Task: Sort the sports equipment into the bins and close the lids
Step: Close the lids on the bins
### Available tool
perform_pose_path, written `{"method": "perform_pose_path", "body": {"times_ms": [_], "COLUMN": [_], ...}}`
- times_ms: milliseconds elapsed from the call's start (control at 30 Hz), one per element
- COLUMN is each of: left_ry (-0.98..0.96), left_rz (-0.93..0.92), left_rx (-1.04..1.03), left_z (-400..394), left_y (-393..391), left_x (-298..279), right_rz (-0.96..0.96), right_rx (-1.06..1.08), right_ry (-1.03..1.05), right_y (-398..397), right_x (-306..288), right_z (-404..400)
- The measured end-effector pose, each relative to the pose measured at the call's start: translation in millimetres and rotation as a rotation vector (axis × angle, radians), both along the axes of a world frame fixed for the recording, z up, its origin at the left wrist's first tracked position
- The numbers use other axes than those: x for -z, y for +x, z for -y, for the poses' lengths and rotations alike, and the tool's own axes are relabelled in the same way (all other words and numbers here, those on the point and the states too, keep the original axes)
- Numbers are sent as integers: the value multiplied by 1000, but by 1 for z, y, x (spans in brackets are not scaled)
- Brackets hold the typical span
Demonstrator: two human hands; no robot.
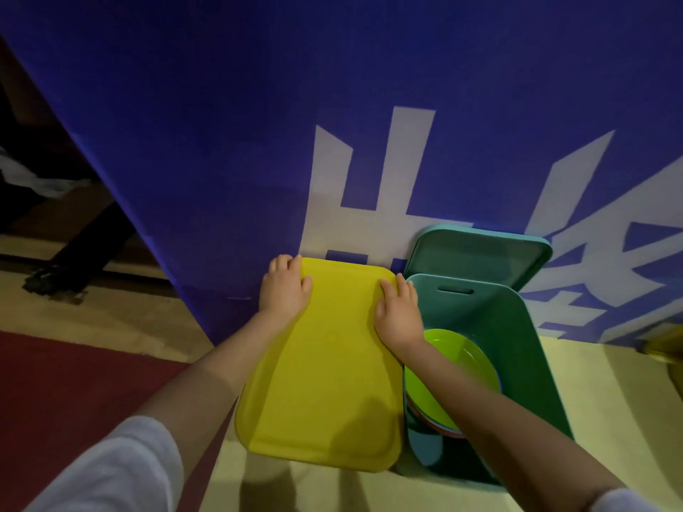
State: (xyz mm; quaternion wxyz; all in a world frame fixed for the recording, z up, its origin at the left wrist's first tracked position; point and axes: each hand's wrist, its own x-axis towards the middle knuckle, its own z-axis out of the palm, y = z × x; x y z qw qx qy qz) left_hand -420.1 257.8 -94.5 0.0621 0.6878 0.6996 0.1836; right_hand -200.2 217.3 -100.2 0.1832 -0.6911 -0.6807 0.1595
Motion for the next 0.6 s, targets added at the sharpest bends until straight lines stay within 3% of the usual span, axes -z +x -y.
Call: {"method": "perform_pose_path", "body": {"times_ms": [67,200,400,500,600], "left_ry": [7,35,5,-74,-100], "left_rz": [42,310,651,730,858], "left_rx": [0,35,143,160,132], "left_z": [13,33,26,11,6], "left_y": [10,50,127,159,180], "left_x": [-4,-26,-89,-105,-103], "right_rz": [-21,-142,-136,-128,-195], "right_rx": [-28,-24,270,340,244], "right_ry": [34,187,471,401,229], "right_y": [7,45,146,190,218], "right_x": [-4,-28,-89,-106,-106], "right_z": [9,27,28,21,15]}}
